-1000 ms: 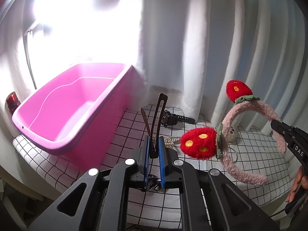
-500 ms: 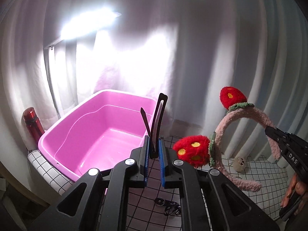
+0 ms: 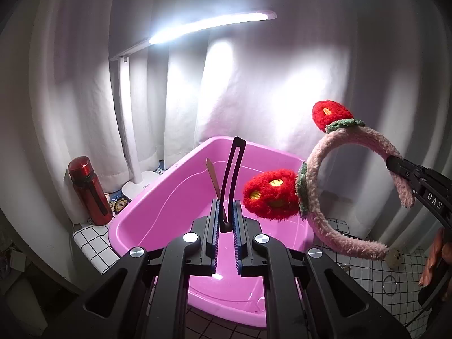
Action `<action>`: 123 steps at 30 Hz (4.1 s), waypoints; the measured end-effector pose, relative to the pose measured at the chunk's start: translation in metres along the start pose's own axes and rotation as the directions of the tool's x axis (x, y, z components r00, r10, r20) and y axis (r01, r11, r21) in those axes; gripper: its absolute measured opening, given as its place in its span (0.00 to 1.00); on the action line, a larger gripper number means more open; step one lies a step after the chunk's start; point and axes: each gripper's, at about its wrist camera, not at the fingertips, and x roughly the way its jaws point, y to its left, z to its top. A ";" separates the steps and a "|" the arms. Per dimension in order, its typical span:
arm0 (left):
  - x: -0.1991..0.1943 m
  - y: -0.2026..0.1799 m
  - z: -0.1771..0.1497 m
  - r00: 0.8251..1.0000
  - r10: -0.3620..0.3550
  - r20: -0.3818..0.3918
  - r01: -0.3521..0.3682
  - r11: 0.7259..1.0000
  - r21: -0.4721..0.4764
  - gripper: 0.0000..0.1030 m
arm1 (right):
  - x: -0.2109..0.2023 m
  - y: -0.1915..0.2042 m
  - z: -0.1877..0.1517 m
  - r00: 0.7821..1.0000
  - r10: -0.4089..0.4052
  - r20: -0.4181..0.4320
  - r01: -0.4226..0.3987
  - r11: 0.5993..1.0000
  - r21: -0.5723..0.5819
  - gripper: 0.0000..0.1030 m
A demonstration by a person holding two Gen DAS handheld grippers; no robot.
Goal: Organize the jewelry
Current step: 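Lift the pink headband with the right gripper and carry it over the pink tub, then lower the headband into the pink tub and open the right gripper, then withdraw the right gripper from the tub back over the table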
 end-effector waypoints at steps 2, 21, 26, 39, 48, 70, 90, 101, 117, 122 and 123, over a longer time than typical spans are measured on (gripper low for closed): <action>0.012 0.011 0.000 1.000 0.007 -0.017 -0.007 1.000 -0.011 0.09 | 0.018 0.010 0.006 1.000 0.016 -0.017 -0.016 1.000 -0.006 0.09; 0.099 0.055 -0.008 0.986 0.054 -0.160 -0.061 0.997 -0.038 0.09 | 0.126 0.064 0.001 0.980 0.019 -0.200 -0.025 0.999 -0.027 0.09; 0.110 0.060 -0.009 0.981 0.058 -0.187 -0.068 0.997 -0.045 0.10 | 0.140 0.071 -0.001 0.975 -0.003 -0.221 -0.006 0.999 -0.040 0.09; 0.115 0.063 -0.009 0.976 0.067 -0.205 -0.079 0.996 -0.048 0.19 | 0.151 0.078 -0.003 0.967 -0.049 -0.249 0.035 0.998 -0.060 0.27; 0.105 0.065 -0.008 0.980 0.088 -0.178 -0.099 0.993 -0.058 0.64 | 0.137 0.083 0.003 0.976 -0.086 -0.198 0.068 0.993 -0.093 0.57; 0.076 0.057 -0.011 0.983 0.066 -0.169 -0.083 0.992 -0.097 0.70 | 0.085 0.073 -0.005 0.984 -0.076 -0.163 0.069 0.996 -0.050 0.58; 0.031 0.028 -0.021 0.984 0.070 -0.161 -0.081 0.995 -0.064 0.73 | 0.015 0.056 -0.029 0.988 -0.077 -0.135 0.077 0.997 -0.006 0.58; 0.002 -0.020 -0.040 0.981 -0.031 -0.189 0.023 0.999 -0.043 0.74 | -0.048 0.024 -0.054 0.985 -0.127 -0.118 0.129 0.992 0.007 0.58; -0.030 -0.103 -0.075 0.958 -0.178 -0.226 0.189 0.981 0.030 0.75 | -0.151 -0.070 -0.128 0.929 -0.319 -0.186 0.349 0.924 0.157 0.60; -0.031 -0.126 -0.095 0.946 -0.209 -0.249 0.231 0.971 0.065 0.76 | -0.174 -0.091 -0.159 0.898 -0.370 -0.237 0.420 0.883 0.211 0.60; -0.029 -0.130 -0.099 0.941 -0.213 -0.263 0.238 0.969 0.068 0.76 | -0.178 -0.096 -0.166 0.891 -0.378 -0.250 0.432 0.874 0.221 0.60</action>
